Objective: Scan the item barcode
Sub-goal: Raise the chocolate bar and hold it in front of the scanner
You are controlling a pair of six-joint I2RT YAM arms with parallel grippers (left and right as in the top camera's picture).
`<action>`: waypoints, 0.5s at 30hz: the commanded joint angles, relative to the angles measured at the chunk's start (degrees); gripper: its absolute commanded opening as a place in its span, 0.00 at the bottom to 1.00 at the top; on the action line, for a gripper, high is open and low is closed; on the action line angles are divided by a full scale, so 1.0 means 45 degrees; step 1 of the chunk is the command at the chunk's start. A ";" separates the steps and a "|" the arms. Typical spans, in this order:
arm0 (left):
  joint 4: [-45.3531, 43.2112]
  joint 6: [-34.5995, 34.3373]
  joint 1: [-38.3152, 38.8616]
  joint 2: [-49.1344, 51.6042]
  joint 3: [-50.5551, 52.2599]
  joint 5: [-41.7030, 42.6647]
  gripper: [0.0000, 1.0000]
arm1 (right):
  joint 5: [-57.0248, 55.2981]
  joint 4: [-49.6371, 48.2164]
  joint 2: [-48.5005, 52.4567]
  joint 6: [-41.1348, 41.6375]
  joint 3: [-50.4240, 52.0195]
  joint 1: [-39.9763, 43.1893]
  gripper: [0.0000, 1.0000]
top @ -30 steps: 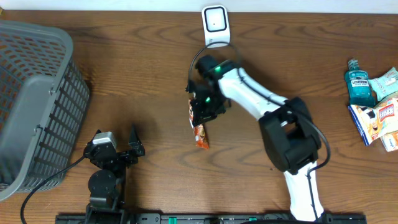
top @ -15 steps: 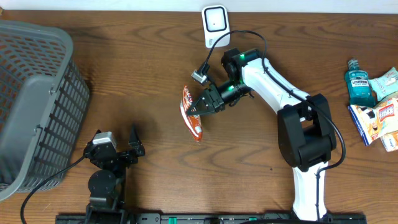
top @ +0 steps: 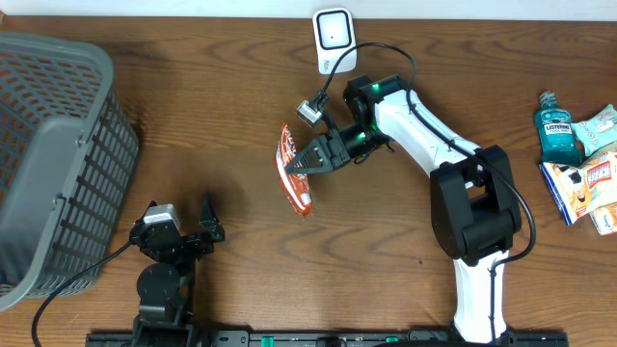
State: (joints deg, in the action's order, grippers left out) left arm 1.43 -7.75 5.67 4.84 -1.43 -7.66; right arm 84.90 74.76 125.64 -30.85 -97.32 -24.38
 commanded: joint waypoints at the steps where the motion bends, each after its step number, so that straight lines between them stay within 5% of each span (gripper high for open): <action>1: 0.0437 -0.0107 -0.0053 0.0000 0.0267 -0.0209 0.98 | -0.0908 0.0461 -0.0359 -0.4104 0.0029 -0.0039 0.01; 6: 0.0437 -0.0107 -0.0058 0.0000 0.0267 -0.0209 0.98 | -0.0981 0.2705 -0.0359 -1.0380 0.0029 -0.0044 0.01; 10: 0.0437 -0.0107 -0.0053 0.0000 0.0267 -0.0209 0.98 | -0.1044 0.4745 -0.0359 -1.3580 0.0029 -0.0039 0.01; 15: 0.0437 -0.0112 -0.0053 0.0000 0.0267 -0.0209 0.98 | -0.1413 0.5056 -0.0359 -1.4037 0.0053 -0.0044 0.01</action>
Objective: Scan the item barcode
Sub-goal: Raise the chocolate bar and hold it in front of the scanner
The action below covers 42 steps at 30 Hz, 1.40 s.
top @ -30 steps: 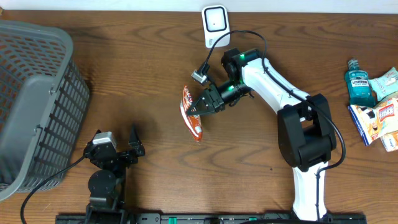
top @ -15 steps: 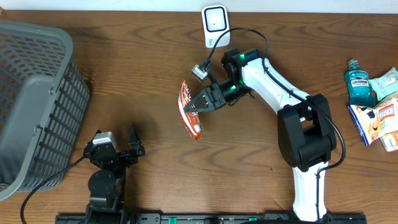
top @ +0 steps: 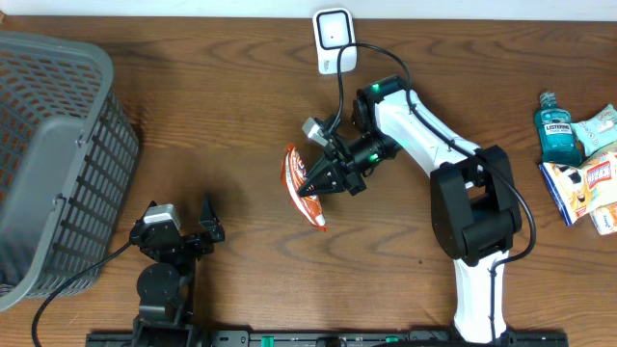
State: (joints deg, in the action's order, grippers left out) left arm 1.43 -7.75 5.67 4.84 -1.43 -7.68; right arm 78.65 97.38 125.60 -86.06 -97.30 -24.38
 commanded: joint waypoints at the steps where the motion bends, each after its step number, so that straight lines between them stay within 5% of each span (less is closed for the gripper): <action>1: 0.0437 -0.0107 -0.0053 0.0000 0.0267 -0.0204 0.98 | -0.0083 0.0034 -0.0350 -0.1724 0.0049 -0.0044 0.01; 8: 0.0437 -0.0107 -0.0053 0.0000 0.0267 -0.0204 0.98 | -0.2657 -0.0432 -0.0350 -0.0253 0.0049 0.0000 0.01; 15: 0.0437 -0.0107 -0.0053 0.0000 0.0267 -0.0204 0.98 | -0.8519 -0.5615 -0.0350 1.0627 0.0010 0.0262 0.01; 22: 0.0437 -0.0107 -0.0058 0.0000 0.0267 -0.0204 0.98 | -1.3964 -0.8743 -0.0350 1.6752 -0.1214 0.0214 0.01; 34: 0.0437 -0.0112 -0.0053 0.0000 0.0267 -0.0204 0.98 | -1.7748 -1.1298 0.0155 1.7422 -0.3939 0.0340 0.01; 42: 0.0437 -0.0112 -0.0053 0.0000 0.0267 -0.0204 0.98 | -1.8166 -1.1244 0.3181 1.7189 -0.7902 0.0539 0.01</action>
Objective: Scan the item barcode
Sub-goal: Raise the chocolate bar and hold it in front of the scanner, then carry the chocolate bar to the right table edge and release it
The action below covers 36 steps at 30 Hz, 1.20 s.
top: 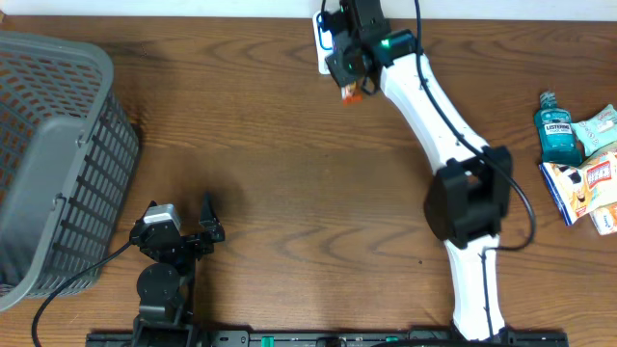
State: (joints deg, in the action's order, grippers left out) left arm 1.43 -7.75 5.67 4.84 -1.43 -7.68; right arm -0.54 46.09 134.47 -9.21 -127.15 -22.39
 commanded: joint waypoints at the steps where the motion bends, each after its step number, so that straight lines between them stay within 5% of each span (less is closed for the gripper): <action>1: 0.0437 -0.0107 -0.0053 0.0000 0.0267 -0.0204 0.98 | -0.0763 0.0253 0.1676 0.0112 -0.1889 0.0102 0.01; 6: 0.0437 -0.0107 -0.0053 0.0000 0.0267 -0.0204 0.98 | -0.1438 0.0704 0.3609 0.0107 -0.4401 0.0121 0.01; 14: 0.0437 -0.0107 -0.0053 0.0000 0.0267 -0.0204 0.98 | -0.1520 0.1127 0.3973 0.1073 -0.5051 0.0277 0.01; 24: 0.0437 -0.0112 -0.0053 0.0000 0.0267 -0.0204 0.98 | -0.1865 0.7077 0.3973 0.1933 -0.8252 0.2084 0.01; 29: 0.0437 -0.0107 -0.0058 0.0000 0.0267 -0.0204 0.98 | -0.1821 0.8592 0.4046 0.2025 -0.7820 0.4284 0.01; 36: 0.0437 -0.0107 -0.0053 0.0000 0.0267 -0.0204 0.98 | -0.1923 0.7912 0.4056 0.1477 -0.5260 0.6912 0.01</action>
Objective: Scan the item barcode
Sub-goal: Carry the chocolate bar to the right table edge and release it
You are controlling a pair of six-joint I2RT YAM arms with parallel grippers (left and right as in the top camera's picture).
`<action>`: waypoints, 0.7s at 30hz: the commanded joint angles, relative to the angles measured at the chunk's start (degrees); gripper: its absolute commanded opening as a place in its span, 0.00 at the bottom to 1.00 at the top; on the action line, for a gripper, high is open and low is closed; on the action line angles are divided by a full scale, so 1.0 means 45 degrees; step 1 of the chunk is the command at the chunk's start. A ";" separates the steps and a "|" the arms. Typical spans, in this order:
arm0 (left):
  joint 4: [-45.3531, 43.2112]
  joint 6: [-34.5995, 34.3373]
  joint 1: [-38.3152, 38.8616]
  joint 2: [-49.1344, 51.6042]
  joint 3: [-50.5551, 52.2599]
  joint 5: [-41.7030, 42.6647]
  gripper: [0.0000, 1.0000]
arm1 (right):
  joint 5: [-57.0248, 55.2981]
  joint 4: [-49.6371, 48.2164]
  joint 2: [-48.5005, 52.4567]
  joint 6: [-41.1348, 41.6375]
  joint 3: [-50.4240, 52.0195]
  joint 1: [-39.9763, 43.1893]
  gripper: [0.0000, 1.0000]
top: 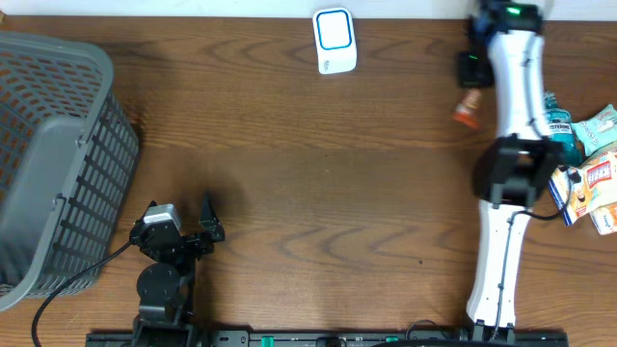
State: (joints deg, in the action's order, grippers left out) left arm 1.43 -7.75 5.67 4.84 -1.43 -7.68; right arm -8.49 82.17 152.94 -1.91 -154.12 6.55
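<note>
The white barcode scanner [335,40] with its blue-ringed face stands at the back middle of the table. My right arm reaches toward the back right. Its gripper [469,92] is shut on the orange snack packet [466,114], which hangs below the fingers well to the right of the scanner. The left gripper [209,220] rests folded at the front left with its fingers apart and nothing between them.
A grey mesh basket [58,164] fills the left side. A blue mouthwash bottle [557,130] and several boxed goods [588,188] lie at the right edge, close to my right arm's elbow.
My right gripper, then holding the orange packet right at the scanner, is now far to the right of it, near the goods at the right edge. The left arm has not moved.
My right gripper first held the orange packet over the middle of the table, below the scanner, then slightly nearer the front. Later it held the packet up against the scanner. Now the packet hangs at the back right, away from the scanner.
</note>
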 commanded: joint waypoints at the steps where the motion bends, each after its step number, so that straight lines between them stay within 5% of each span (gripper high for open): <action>1: 0.0437 -0.0107 -0.0053 0.0000 0.0267 -0.0204 0.98 | -0.0233 -0.0228 -0.0049 -0.0262 0.0976 0.0758 0.01; 7: 0.0437 -0.0107 -0.0053 0.0000 0.0267 -0.0204 0.98 | -0.0617 -0.0593 -0.0165 -0.0010 0.0996 0.1962 0.08; 11: 0.0437 -0.0107 -0.0053 0.0000 0.0267 -0.0204 0.98 | -0.0627 -0.0495 -0.0578 0.0389 0.0593 0.2331 0.71; 12: 0.0437 -0.0107 -0.0053 0.0000 0.0267 -0.0204 0.98 | -0.0641 -0.0495 -0.0748 0.0432 0.0573 0.2380 0.99; 21: 0.0437 -0.0107 -0.0053 0.0000 0.0267 -0.0204 0.98 | 0.0641 -0.0427 -0.3570 0.1885 0.0573 0.2385 0.99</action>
State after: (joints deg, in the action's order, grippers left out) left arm 1.43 -7.75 5.67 4.84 -1.43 -7.68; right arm -9.32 80.27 144.79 3.14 -149.64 17.34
